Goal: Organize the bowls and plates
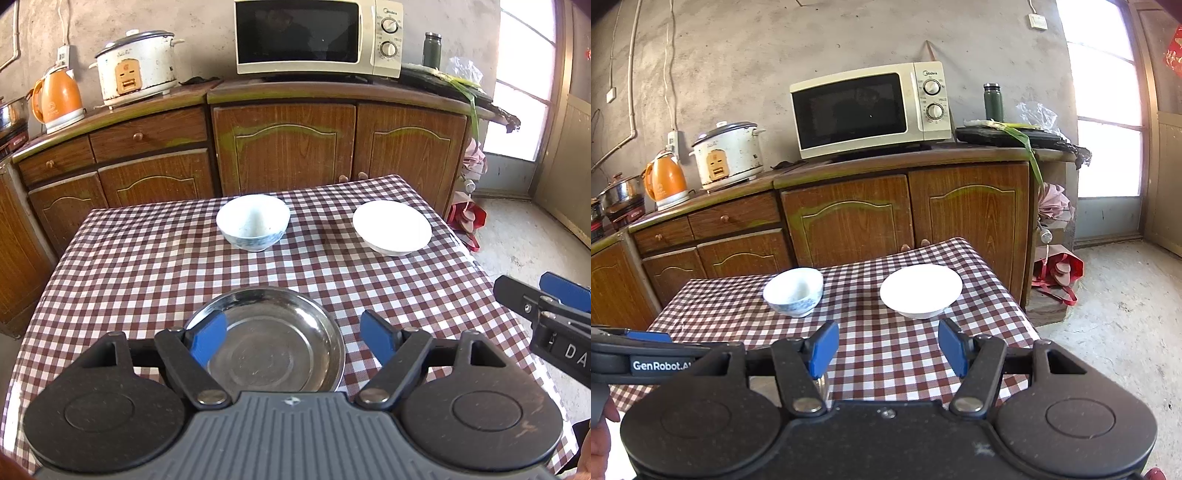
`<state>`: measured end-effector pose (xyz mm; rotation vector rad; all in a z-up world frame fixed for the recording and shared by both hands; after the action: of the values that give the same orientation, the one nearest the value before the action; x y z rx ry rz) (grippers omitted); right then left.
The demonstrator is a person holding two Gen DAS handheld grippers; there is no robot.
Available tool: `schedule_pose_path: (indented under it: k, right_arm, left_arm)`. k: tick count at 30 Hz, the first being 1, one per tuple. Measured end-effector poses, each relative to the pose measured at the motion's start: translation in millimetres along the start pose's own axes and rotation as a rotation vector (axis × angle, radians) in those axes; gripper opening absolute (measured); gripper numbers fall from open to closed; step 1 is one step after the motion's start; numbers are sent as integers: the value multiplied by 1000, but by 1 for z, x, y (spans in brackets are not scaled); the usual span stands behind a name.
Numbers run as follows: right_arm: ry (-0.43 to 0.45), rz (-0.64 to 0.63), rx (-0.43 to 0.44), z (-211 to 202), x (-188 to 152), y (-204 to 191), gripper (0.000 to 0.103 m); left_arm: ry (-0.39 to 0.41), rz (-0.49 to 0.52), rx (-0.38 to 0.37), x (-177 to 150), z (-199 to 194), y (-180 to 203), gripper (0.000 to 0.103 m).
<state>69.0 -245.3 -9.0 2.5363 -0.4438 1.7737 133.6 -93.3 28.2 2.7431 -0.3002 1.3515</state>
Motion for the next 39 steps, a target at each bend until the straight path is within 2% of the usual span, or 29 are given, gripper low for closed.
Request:
schedule_pose_path:
  k: [13, 28, 39]
  right_arm:
    - [-33, 20, -39, 41, 7, 23, 72]
    - [-82, 43, -76, 99, 18, 52, 72]
    - [-91, 33, -94, 149, 36, 66, 72]
  left_arm:
    - [-11, 26, -1, 15, 31, 13, 82]
    - [-71, 31, -27, 39, 88, 21, 82]
    - [-46, 66, -42, 71, 121, 33, 83]
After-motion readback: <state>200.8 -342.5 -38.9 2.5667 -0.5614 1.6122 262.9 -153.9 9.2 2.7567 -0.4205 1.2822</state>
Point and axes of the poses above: each gripper's, at about its wrist camera, not at the fingertips, and z roughly the way its jaws point, y to its right, x to its top, the point moved 1 cm from there along z, roughly the way its jaws point, and after that the axes turned 1 degree about -z, right-handed, at the moved point
